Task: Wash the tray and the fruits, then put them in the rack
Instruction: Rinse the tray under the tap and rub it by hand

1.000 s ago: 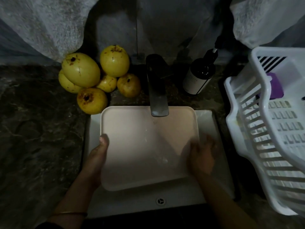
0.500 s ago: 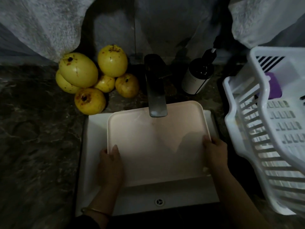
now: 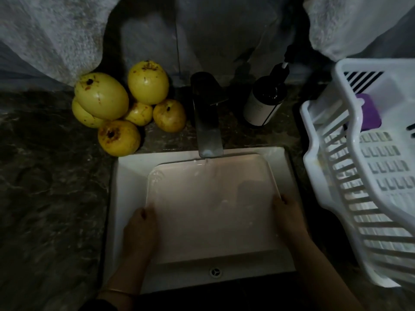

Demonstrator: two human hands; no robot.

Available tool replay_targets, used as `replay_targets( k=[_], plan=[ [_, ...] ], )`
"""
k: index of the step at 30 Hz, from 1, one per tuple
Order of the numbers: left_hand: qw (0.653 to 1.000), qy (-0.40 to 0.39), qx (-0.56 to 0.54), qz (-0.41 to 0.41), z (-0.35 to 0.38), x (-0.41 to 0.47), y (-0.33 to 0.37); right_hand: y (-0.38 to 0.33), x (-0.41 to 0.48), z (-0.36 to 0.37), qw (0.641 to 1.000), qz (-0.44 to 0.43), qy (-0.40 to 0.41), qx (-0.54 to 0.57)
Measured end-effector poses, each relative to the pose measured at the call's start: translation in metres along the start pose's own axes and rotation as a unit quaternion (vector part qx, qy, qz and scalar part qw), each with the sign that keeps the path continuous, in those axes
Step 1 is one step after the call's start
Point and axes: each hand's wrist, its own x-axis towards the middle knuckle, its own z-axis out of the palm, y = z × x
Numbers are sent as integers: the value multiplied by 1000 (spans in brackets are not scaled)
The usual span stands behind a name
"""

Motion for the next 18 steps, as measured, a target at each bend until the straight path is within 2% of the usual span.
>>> replay_targets(
  k=[4, 8, 12, 18],
  plan=[
    [999, 9, 31, 16, -15, 6, -3, 7, 0, 8, 999, 3, -26, -18],
    [993, 40, 109, 24, -22, 10, -3, 8, 10, 11, 998, -7, -42, -50],
    [995, 13, 97, 23, -21, 16, -5, 7, 22, 8, 997, 25, -61, -33],
    [998, 22, 58, -3, -18, 21, -3, 2, 27, 4, 997, 37, -61, -4]
  ],
)
